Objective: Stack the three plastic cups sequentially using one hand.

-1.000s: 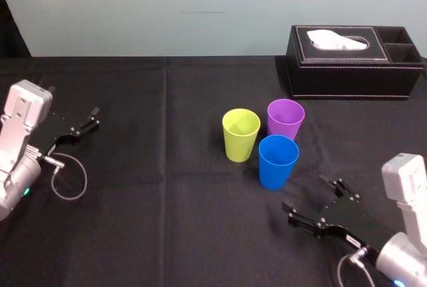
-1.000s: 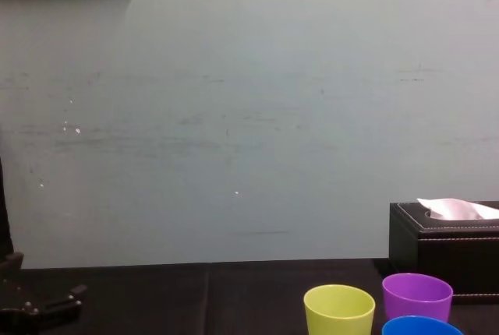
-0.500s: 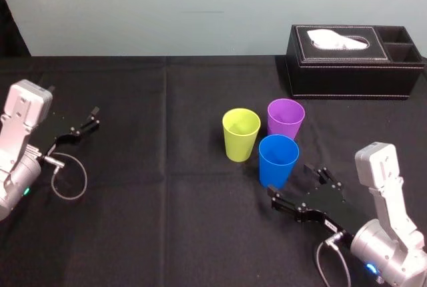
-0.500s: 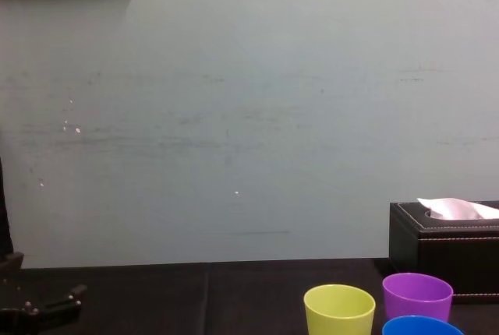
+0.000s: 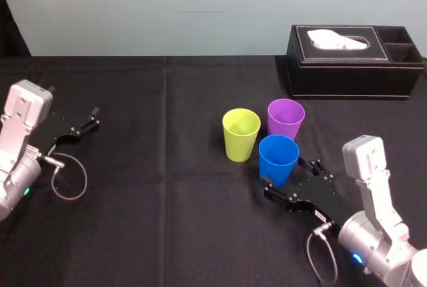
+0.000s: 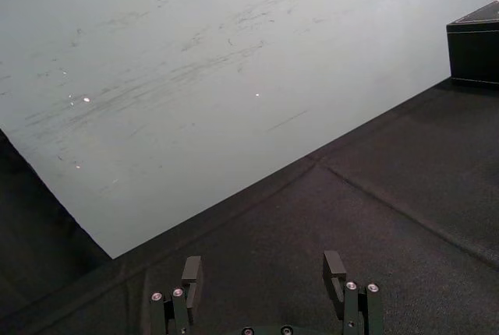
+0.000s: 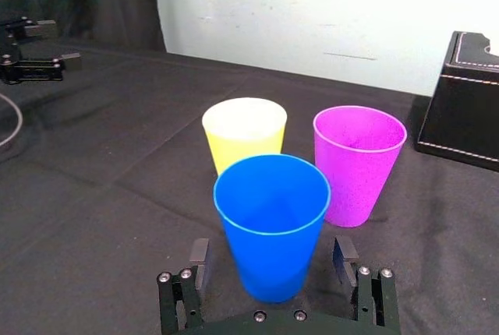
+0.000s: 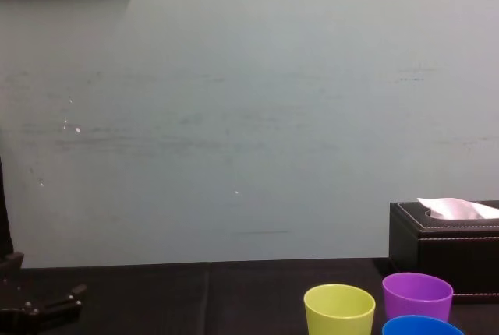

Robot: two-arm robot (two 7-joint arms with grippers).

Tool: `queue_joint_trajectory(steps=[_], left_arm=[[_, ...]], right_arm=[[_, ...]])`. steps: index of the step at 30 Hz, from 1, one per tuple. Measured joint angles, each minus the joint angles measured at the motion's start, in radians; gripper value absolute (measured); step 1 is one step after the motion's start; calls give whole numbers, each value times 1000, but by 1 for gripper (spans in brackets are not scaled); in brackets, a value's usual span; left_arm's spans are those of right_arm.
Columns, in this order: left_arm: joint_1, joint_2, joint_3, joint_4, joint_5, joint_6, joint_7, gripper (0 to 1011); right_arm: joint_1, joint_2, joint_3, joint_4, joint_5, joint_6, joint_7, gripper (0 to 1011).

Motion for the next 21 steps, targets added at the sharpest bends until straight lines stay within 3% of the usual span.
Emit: queue_joint_trajectory(steps=[21], left_arm=[[0, 0, 0, 0, 0, 0, 0, 1011]], right_arm=[[44, -81, 11, 71, -77, -22, 11, 1000]])
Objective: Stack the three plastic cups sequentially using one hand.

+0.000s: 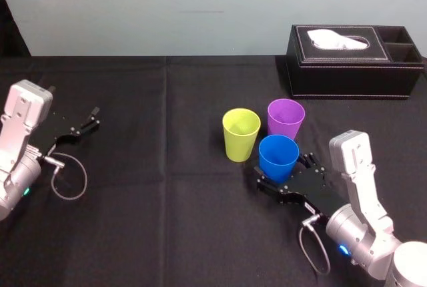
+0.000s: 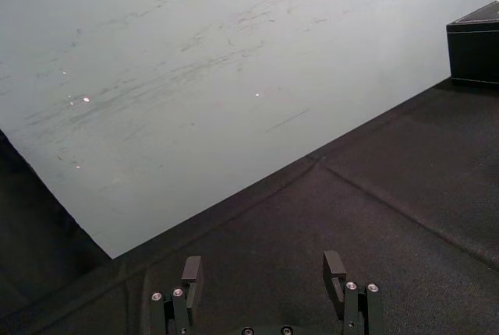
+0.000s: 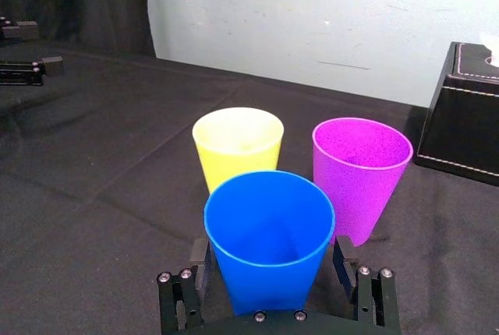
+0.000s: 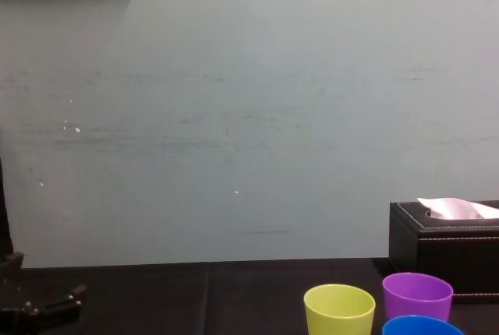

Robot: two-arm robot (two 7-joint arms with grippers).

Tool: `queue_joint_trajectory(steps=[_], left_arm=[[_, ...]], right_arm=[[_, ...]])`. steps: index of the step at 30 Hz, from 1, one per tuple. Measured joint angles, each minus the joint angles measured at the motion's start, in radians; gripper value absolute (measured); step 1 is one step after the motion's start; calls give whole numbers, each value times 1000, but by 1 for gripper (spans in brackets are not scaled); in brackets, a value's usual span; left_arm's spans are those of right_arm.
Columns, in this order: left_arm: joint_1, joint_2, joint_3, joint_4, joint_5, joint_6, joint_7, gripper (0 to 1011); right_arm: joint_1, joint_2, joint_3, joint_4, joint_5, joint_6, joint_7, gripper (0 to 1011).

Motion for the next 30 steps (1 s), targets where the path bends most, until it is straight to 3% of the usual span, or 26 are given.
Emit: queue_joint_trajectory(steps=[9, 19, 22, 30], left_arm=[[0, 0, 0, 0, 0, 0, 0, 1011], [0, 0, 0, 0, 0, 0, 0, 1011], [0, 0, 0, 0, 0, 0, 0, 1011], [0, 0, 0, 0, 0, 0, 0, 1012]], right_arm=[[17, -31, 9, 24, -17, -1, 21, 1000], [16, -30, 9, 23, -18, -1, 22, 993], [15, -30, 9, 23, -17, 0, 21, 963], [14, -29, 9, 22, -15, 0, 19, 744]])
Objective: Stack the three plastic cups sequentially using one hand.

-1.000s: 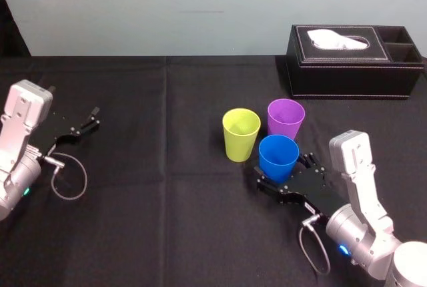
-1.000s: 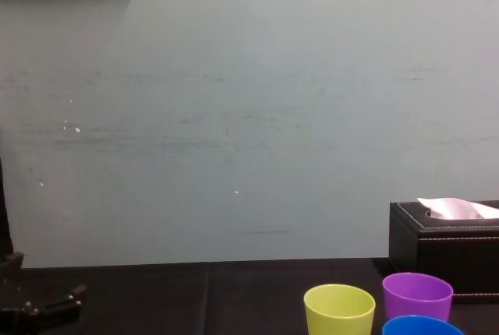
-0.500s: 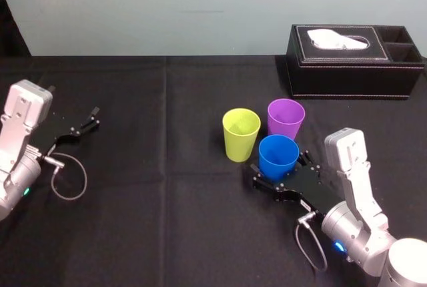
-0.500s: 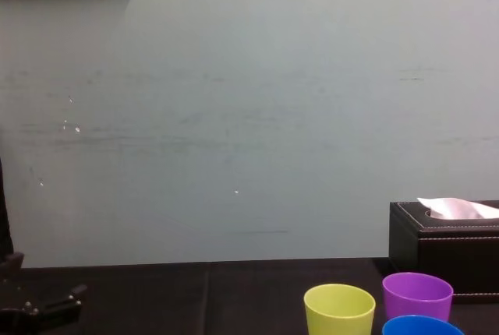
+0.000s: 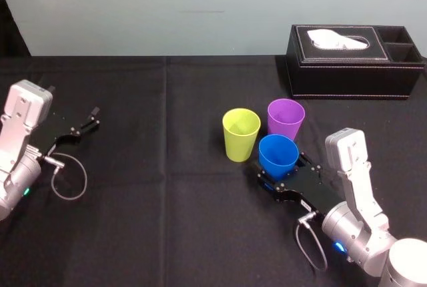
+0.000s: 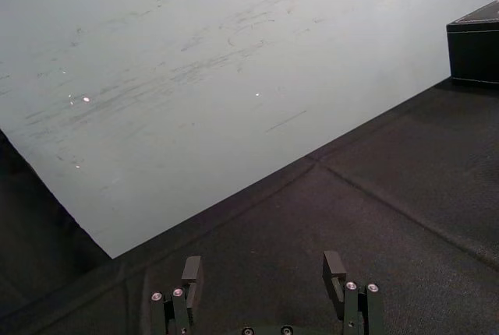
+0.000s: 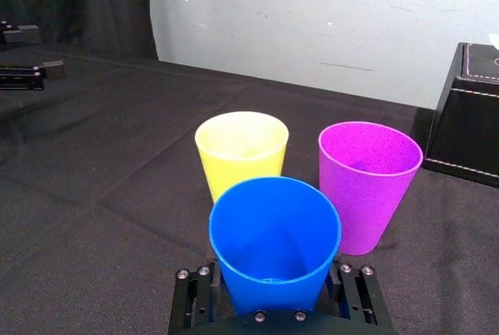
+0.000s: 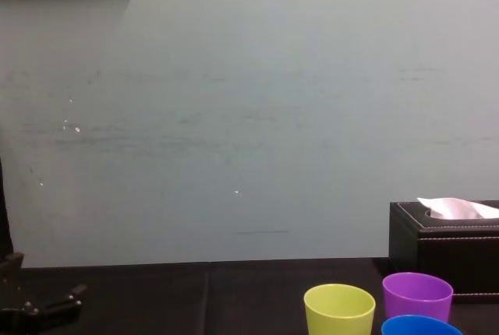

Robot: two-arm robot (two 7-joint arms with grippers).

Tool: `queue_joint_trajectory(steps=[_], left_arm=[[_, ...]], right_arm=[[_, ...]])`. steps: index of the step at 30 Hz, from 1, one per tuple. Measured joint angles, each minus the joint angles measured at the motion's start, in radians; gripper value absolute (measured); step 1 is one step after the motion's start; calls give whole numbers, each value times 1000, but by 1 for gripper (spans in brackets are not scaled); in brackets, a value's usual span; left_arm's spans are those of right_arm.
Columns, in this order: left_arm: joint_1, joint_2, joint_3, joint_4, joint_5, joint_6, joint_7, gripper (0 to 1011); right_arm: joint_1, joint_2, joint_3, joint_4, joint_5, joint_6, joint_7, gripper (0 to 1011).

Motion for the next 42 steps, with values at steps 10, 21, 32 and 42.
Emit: queue_joint_trajectory(steps=[10, 21, 32, 42], left_arm=[[0, 0, 0, 0, 0, 0, 0, 1011], [0, 0, 0, 0, 0, 0, 0, 1011], [0, 0, 0, 0, 0, 0, 0, 1011], [0, 0, 0, 0, 0, 0, 0, 1011]], right_arm=[[-1, 1, 0, -1, 1, 1, -1, 712], [-11, 16, 28, -135, 20, 69, 54, 712], [59, 30, 11, -252, 69, 222, 84, 712], [195, -20, -36, -180, 50, 340, 47, 712]])
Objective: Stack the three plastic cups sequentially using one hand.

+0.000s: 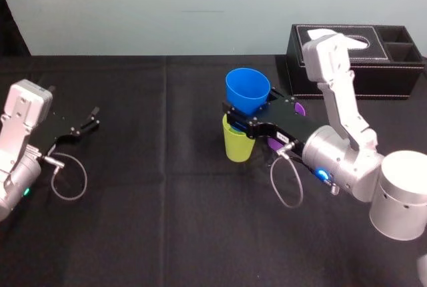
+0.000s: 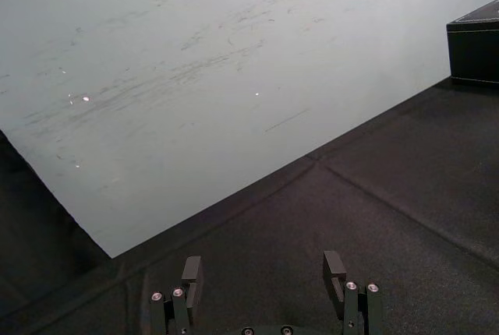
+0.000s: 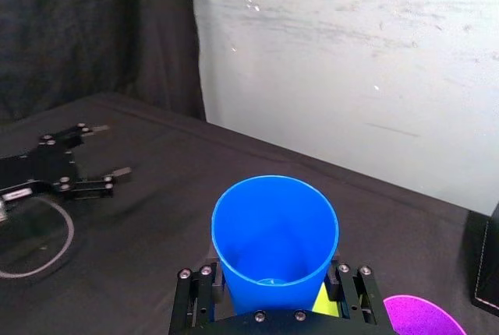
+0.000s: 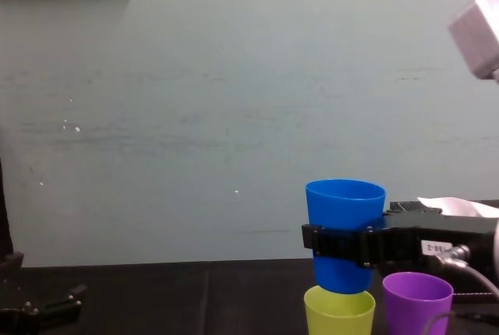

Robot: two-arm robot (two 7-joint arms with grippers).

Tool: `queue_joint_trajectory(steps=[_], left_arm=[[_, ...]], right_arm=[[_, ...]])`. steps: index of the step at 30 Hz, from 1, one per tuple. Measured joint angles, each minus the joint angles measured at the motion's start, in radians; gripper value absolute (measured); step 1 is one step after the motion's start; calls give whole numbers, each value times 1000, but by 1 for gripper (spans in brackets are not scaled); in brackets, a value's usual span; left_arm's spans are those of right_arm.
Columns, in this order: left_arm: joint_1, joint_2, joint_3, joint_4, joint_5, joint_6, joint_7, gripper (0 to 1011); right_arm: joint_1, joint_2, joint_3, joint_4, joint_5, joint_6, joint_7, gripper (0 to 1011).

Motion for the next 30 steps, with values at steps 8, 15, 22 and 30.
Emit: queue_joint_trajectory(steps=[8, 15, 22, 30], left_arm=[[0, 0, 0, 0, 0, 0, 0, 1011], [0, 0, 0, 0, 0, 0, 0, 1011], [0, 0, 0, 0, 0, 0, 0, 1011], [0, 0, 0, 0, 0, 0, 0, 1011]], right_arm=[[42, -31, -7, 57, -7, 19, -15, 712], [54, -47, -17, 101, -24, -2, -17, 712], [59, -60, -18, 135, -40, -38, -21, 712], [61, -70, -15, 165, -57, -53, -23, 712]])
